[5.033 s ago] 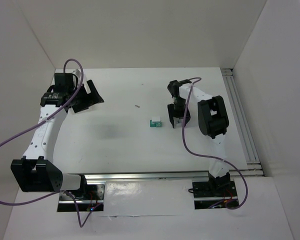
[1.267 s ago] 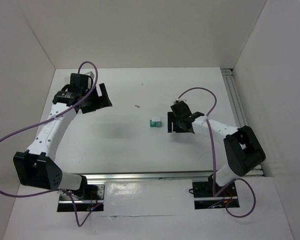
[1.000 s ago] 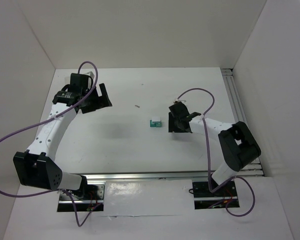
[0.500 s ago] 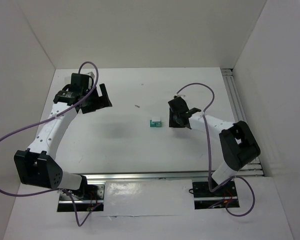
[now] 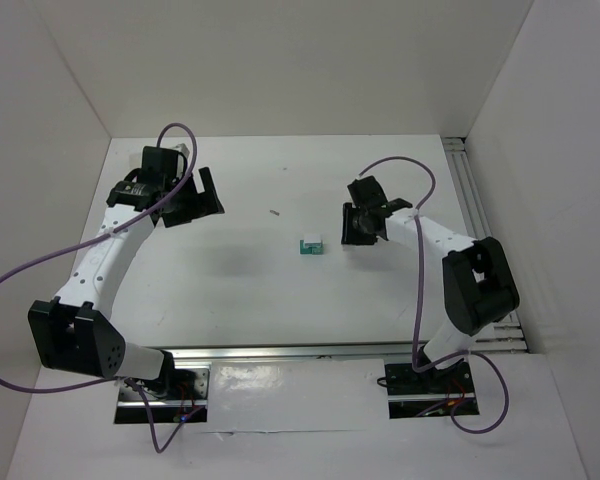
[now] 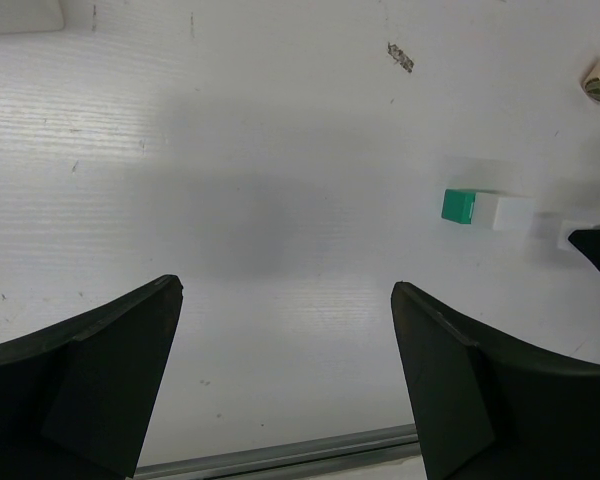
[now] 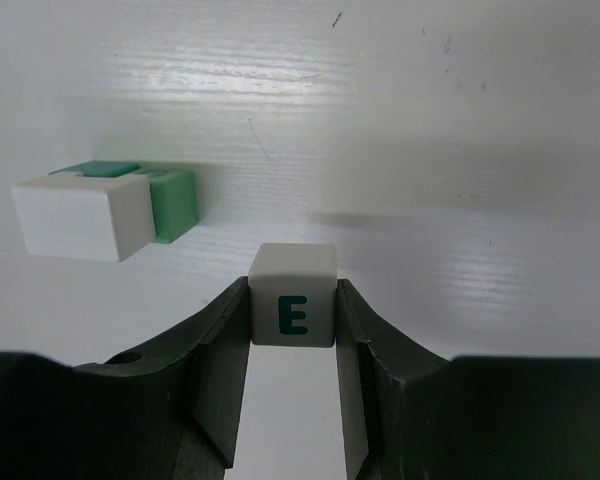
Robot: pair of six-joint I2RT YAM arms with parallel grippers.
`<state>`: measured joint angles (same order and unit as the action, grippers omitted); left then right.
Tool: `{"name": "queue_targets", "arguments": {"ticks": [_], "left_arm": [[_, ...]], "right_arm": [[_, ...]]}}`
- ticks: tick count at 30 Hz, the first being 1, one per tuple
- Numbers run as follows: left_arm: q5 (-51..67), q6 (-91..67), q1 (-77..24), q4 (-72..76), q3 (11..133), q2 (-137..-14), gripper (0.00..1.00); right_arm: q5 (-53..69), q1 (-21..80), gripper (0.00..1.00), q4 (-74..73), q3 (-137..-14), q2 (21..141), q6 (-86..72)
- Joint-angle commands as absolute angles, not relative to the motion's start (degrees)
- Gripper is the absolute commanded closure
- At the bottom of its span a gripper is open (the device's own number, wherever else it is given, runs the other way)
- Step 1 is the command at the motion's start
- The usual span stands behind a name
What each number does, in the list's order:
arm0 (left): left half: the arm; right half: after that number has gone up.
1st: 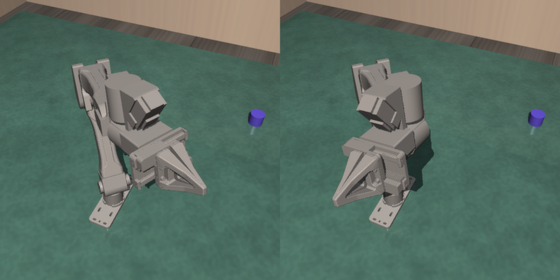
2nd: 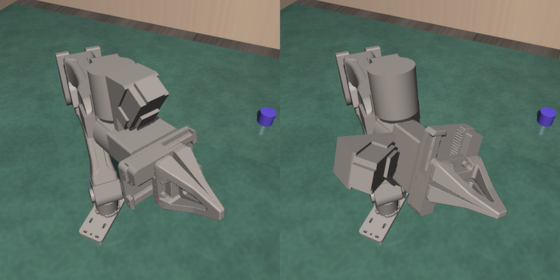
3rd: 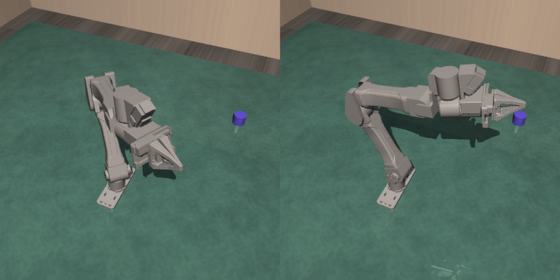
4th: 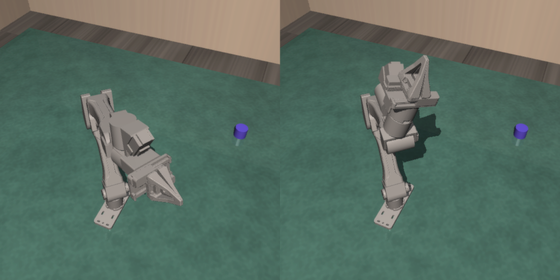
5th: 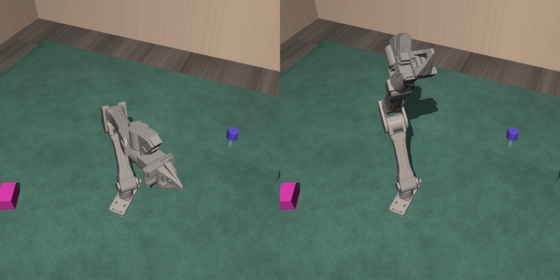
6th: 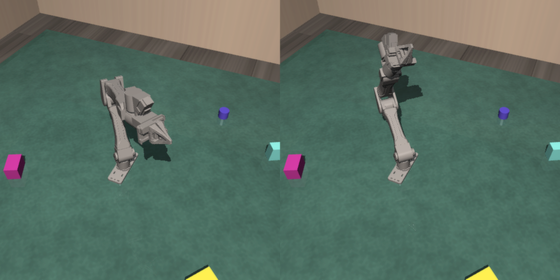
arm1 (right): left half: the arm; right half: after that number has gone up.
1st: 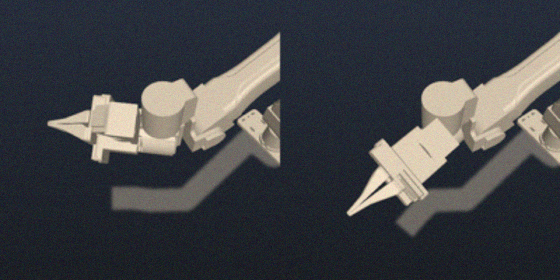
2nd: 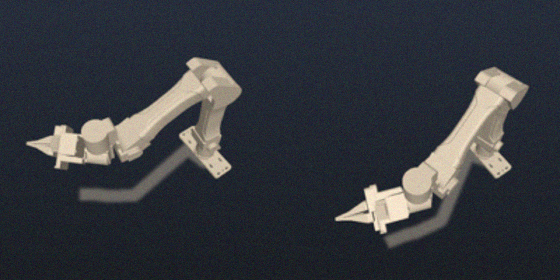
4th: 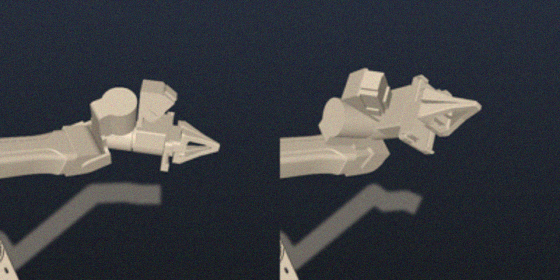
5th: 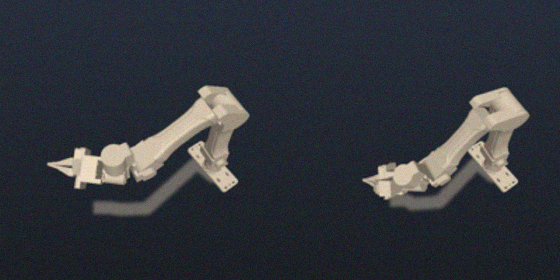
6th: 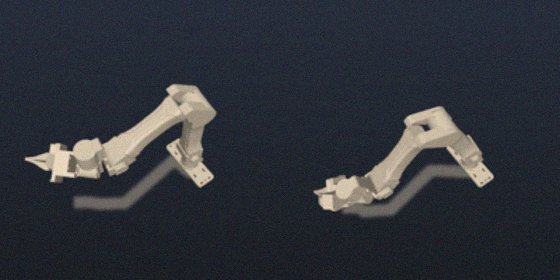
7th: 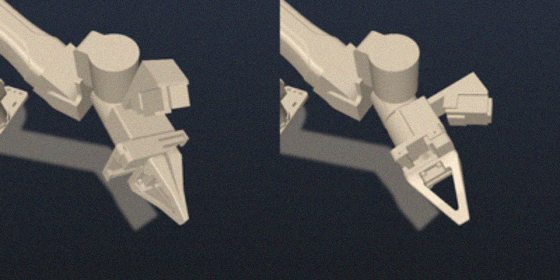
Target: Build the wood block tower
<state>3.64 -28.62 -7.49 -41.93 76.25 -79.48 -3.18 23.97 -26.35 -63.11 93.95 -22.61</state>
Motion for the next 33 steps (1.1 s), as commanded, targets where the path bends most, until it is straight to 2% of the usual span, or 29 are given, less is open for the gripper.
{"name": "queue_targets", "arguments": {"ticks": [1, 6, 21, 25, 28, 31, 32, 33], "left_arm": [[3.3, -28.1, -8.1, -41.0, 77.7, -79.5, 0.01], [3.3, -28.1, -8.1, -41.0, 77.7, -79.5, 0.01], [3.3, -28.7, -8.1, -41.0, 77.7, -79.5, 0.01], [3.3, -28.7, -8.1, -41.0, 77.7, -79.5, 0.01], [3.3, -28.7, -8.1, -41.0, 77.7, -79.5, 0.01], [3.3, -28.7, -8.1, -41.0, 77.7, -79.5, 0.01], [2.8, -28.7, -8.1, -41.0, 77.7, -78.8, 0.01], [2.8, -28.7, -8.1, -41.0, 77.7, -78.8, 0.01]], "right_arm": [[-2.8, 23.7, 0.73, -28.7, -66.7, 93.8, -21.7], [-6.1, 23.7, 0.73, -33.7, -70.8, 97.5, -21.7], [-6.2, 23.7, 0.73, -34.4, -74.2, 101.1, -20.7], [-7.6, 23.7, 0.73, -29.5, -77.0, 103.0, -20.0], [-8.2, 23.7, 0.73, -20.2, -72.9, 99.9, -20.0], [-10.0, 24.3, 0.36, -9.0, -60.4, 92.8, -20.6], [-10.6, 24.9, 0.16, -7.1, -54.2, 90.9, -22.0], [-11.2, 24.9, 0.15, -5.6, -51.9, 89.3, -22.8]]}}
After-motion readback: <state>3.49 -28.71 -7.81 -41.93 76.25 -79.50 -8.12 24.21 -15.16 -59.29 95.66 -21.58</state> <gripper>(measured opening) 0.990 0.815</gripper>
